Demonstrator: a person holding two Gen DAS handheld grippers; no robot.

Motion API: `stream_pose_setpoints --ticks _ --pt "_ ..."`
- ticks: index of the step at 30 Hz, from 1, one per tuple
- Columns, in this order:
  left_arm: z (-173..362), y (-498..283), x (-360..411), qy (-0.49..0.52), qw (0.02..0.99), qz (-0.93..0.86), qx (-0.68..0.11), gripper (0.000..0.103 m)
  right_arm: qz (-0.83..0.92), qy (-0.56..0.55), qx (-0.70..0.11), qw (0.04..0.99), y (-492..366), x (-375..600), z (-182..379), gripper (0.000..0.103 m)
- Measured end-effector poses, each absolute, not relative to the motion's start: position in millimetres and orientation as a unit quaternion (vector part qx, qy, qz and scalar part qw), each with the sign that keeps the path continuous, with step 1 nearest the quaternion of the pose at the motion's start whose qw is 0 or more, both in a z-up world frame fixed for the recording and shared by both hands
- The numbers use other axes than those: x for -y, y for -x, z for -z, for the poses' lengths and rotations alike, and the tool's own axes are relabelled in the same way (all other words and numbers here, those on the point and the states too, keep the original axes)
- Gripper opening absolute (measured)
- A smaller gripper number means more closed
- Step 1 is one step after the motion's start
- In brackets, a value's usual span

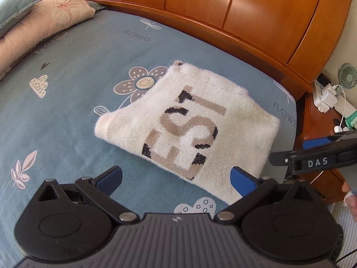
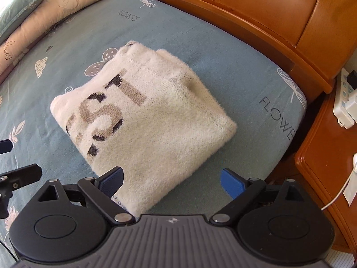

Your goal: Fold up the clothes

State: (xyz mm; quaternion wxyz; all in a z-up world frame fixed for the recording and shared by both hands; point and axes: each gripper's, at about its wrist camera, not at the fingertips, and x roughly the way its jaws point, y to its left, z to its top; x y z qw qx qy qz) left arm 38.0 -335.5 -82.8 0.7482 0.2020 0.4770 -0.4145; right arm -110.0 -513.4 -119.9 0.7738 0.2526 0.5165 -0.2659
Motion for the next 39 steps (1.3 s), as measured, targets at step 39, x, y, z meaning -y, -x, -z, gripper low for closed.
stream_pose_setpoints --ticks 39 --pt "3 -46 322 -0.306 0.705 0.379 -0.515 0.102 0.326 -0.267 -0.474 0.773 109 412 -26 0.102"
